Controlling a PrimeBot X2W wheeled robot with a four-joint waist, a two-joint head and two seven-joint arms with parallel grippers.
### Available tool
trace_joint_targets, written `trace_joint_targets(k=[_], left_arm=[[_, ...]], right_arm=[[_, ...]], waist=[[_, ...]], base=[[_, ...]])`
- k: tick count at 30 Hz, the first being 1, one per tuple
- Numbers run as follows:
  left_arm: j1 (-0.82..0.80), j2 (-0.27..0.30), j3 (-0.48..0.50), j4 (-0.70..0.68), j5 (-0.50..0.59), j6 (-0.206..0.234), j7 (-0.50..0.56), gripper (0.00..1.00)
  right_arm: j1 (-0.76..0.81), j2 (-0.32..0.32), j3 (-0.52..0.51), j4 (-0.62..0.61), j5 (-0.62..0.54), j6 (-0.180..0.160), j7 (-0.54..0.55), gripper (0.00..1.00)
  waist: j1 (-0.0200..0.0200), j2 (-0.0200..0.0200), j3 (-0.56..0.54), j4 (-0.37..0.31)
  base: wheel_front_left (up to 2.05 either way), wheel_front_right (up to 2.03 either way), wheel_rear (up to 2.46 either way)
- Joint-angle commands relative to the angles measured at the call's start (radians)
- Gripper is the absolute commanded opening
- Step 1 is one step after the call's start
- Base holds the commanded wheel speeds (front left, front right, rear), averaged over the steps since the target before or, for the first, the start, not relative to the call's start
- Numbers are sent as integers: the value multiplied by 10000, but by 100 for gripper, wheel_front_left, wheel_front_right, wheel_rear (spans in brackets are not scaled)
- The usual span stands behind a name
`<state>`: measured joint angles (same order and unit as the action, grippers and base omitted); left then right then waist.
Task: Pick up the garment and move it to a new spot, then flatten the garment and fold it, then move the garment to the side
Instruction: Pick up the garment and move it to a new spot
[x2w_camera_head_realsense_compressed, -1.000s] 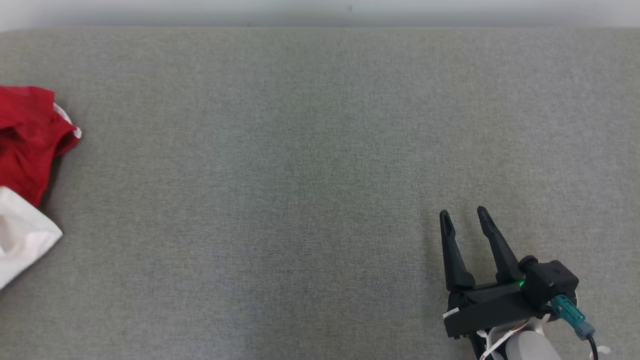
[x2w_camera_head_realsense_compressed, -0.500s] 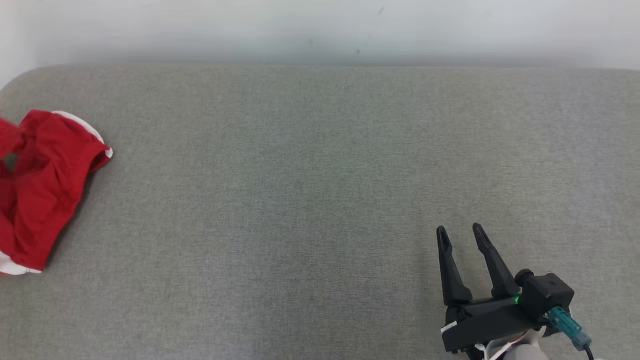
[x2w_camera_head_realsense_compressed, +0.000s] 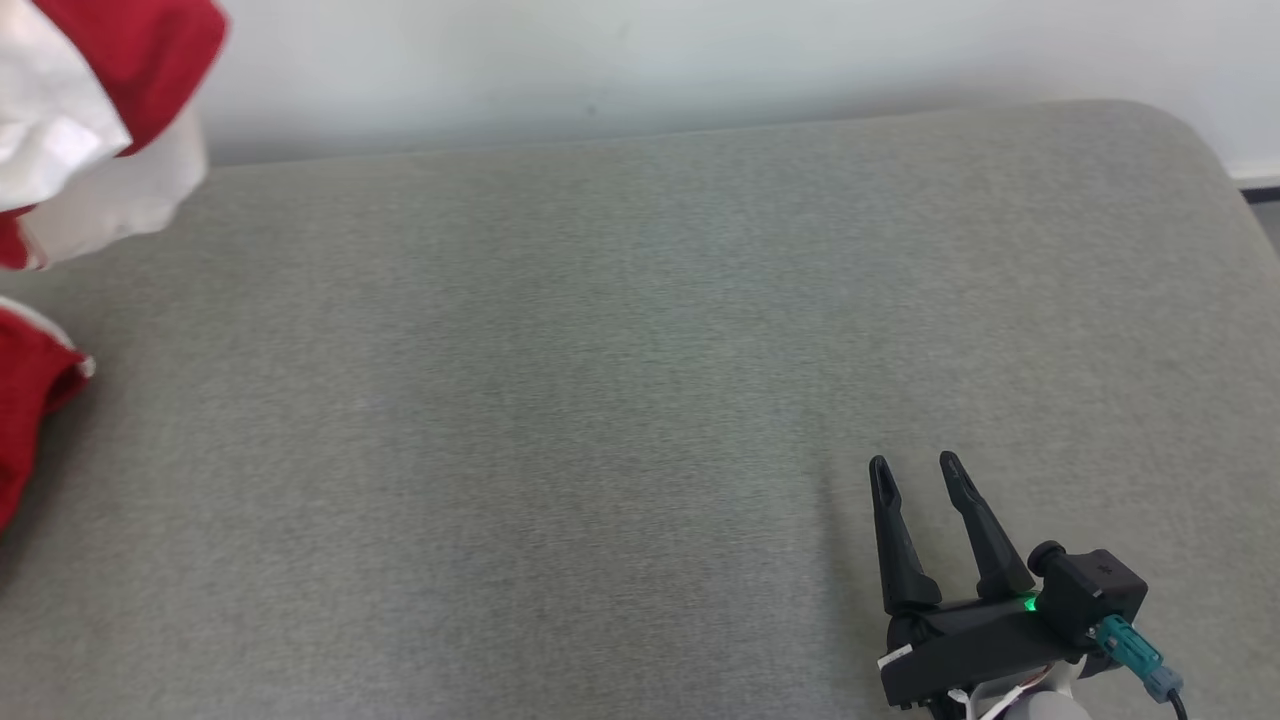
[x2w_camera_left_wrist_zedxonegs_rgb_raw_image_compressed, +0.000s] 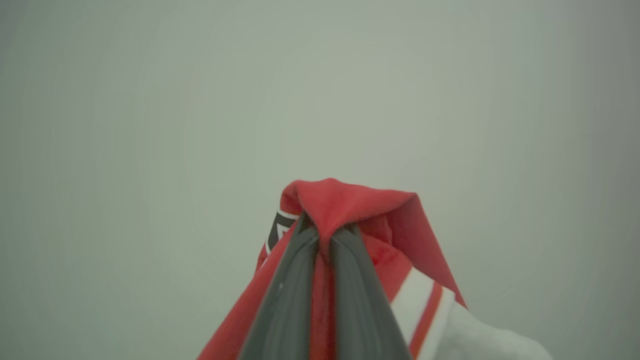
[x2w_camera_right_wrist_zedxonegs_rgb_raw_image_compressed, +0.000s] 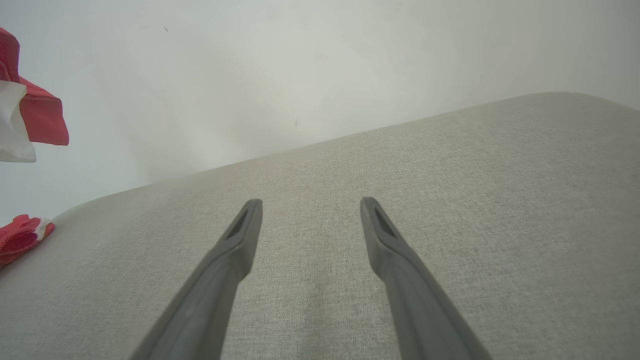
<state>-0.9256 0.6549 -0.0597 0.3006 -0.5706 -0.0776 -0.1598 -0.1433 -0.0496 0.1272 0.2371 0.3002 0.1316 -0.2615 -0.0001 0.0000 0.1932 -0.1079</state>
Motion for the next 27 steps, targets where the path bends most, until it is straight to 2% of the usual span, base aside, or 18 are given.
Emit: trace_joint_targets(k=[1,6,15,27], left_arm=[[-56,-129,-44,-335,-105,96,107,0],[-25,-669,-446,-1296,-220,267,481,0],[297,-1651,-1546,-1957,-53,379,783,0],[1390,-2710,-3112,-1766,83,141,707,0]], right_arm=[[-26,2,23,-4,69,-18,-40,100],[-52,4,55,1,158,-18,-40,100],[-68,1,171,-23,318,-18,-40,100],[-79,2,183,18,277,-18,-40,100]], waist=[[1,0,71,-585],[1,0,107,-1184],[1,0,253,-2170],[1,0,244,-2194]], base=[[0,0,0],[0,0,0],[0,0,0],[0,0,0]])
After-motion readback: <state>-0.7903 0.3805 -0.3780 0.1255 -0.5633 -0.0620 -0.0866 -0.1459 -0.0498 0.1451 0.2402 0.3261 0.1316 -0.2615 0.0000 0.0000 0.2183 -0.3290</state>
